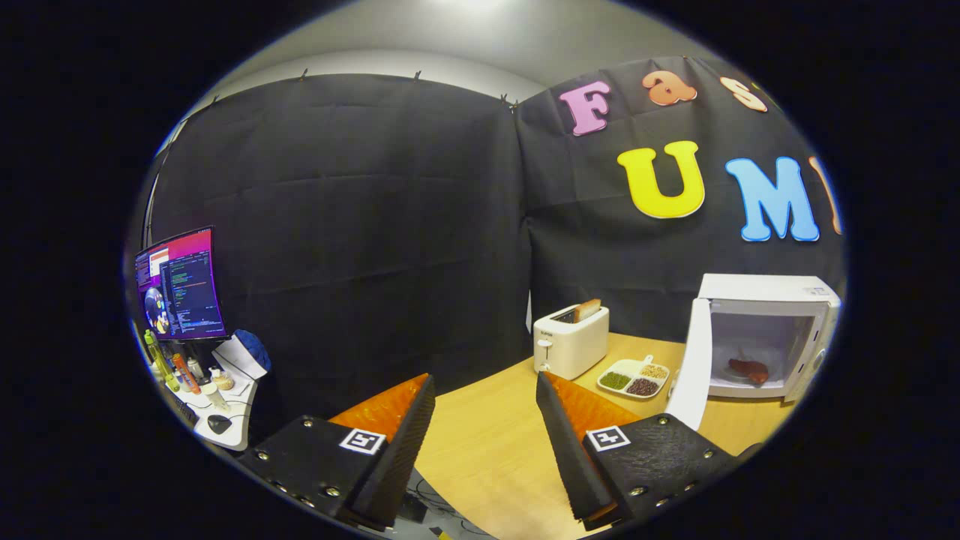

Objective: Open the microwave, put the food inside, and close the microwave door.

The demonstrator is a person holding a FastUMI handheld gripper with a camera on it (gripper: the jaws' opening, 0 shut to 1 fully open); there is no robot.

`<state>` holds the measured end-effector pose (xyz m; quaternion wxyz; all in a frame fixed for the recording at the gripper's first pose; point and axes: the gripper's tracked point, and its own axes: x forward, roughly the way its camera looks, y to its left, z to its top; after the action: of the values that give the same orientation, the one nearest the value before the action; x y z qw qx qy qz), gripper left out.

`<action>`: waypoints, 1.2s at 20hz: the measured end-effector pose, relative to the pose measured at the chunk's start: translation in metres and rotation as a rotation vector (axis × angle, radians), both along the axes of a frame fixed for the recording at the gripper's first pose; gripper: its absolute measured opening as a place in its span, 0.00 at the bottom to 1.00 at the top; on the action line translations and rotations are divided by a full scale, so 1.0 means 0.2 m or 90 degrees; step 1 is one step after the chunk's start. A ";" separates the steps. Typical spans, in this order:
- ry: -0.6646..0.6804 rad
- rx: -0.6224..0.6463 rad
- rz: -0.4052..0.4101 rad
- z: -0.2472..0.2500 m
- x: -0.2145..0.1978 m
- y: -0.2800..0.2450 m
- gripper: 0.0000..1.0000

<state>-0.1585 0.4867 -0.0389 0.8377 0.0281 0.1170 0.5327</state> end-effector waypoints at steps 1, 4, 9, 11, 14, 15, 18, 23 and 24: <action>0.013 -0.016 -0.003 -0.06 0.01 -0.01 0.69; 0.024 -0.047 -0.016 -0.18 0.08 -0.03 0.35; 0.017 -0.090 -0.070 -0.25 0.27 -0.11 0.02; 0.019 -0.095 -0.092 -0.28 0.30 -0.15 0.03; 0.028 -0.085 -0.110 -0.24 0.36 -0.23 0.02; 0.028 -0.085 -0.110 -0.25 0.37 -0.24 0.00; 0.016 -0.090 -0.118 -0.26 0.38 -0.31 0.01; 0.031 -0.079 -0.129 -0.24 0.42 -0.44 0.01; 0.028 -0.083 -0.133 -0.25 0.43 -0.47 0.00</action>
<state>-0.0717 0.3934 -0.0882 0.8861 -0.0029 0.1659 0.4329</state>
